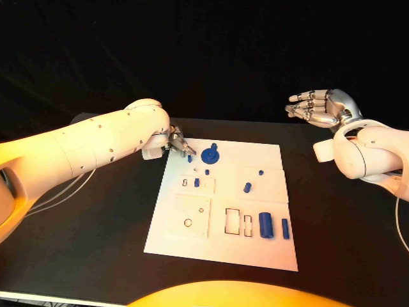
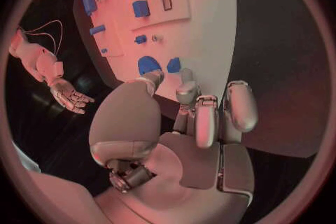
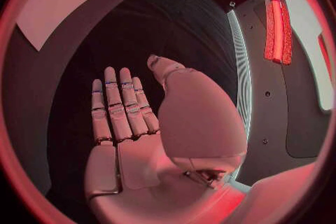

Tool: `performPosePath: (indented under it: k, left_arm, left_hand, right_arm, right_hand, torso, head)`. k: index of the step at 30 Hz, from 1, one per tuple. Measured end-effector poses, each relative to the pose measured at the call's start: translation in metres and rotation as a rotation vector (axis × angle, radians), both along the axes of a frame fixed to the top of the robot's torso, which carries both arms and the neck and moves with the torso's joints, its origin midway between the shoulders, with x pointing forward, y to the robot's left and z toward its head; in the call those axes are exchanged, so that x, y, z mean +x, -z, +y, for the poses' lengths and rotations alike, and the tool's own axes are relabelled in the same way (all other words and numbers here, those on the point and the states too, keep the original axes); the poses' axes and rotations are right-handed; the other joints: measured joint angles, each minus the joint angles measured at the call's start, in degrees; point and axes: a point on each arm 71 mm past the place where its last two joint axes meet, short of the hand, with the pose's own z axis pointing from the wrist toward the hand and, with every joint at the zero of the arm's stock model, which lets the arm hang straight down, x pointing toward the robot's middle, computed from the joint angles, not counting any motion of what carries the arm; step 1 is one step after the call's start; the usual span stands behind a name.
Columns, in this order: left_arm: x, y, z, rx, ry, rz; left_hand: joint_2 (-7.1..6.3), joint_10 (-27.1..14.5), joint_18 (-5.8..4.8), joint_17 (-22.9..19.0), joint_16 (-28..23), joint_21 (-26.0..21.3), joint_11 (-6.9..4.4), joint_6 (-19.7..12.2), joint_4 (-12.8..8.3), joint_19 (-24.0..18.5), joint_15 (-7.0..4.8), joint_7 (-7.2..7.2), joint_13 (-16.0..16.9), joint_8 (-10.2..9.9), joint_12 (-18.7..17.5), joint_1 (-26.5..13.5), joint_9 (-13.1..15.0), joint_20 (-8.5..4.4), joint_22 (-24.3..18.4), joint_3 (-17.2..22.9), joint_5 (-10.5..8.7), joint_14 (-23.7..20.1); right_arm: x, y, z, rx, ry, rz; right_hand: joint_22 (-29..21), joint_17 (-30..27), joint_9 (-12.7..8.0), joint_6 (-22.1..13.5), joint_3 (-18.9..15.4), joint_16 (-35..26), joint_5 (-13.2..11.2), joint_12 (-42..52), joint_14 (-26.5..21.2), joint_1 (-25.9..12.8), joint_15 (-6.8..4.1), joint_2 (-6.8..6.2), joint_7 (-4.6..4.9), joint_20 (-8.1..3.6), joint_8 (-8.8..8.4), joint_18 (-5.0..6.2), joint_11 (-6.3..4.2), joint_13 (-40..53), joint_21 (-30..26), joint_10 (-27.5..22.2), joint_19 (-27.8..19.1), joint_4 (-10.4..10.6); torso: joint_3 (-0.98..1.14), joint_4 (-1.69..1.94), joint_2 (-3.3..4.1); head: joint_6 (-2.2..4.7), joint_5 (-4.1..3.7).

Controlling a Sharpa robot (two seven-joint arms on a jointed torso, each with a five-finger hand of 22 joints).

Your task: Assemble the parts on the task board

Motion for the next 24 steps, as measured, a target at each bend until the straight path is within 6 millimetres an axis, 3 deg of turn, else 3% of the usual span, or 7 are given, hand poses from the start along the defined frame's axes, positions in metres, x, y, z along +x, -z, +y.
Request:
performPosePath:
  k: [24]
  left_arm:
    - [-0.0001, 0.005, -0.003, -0.006, 0.012, 0.022]
  left_hand:
    - [1.34, 0.0, 0.0, 0.0, 0.0, 0.01, 0.0, 0.63, -0.16, 0.0, 0.0, -0.21, 0.12, -0.22, 0.0, 2.26, -0.23, 0.0, 0.03, 0.49, 0.0, 0.0]
  right_arm:
    - [-0.0001, 0.0, 0.0011, 0.001, -0.002, 0.001]
  right_hand:
    - [0.01, 0.01, 0.01, 0.0, 0.0, 0.0, 0.0, 0.0, 0.0, 0.0, 0.0, 0.0, 0.0, 0.0, 0.0, 0.0, 0.0, 0.0, 0.0, 0.0, 0.0, 0.0]
  torso:
    - [0.04, 0.01, -0.07]
  head:
    - [-0.21, -0.13]
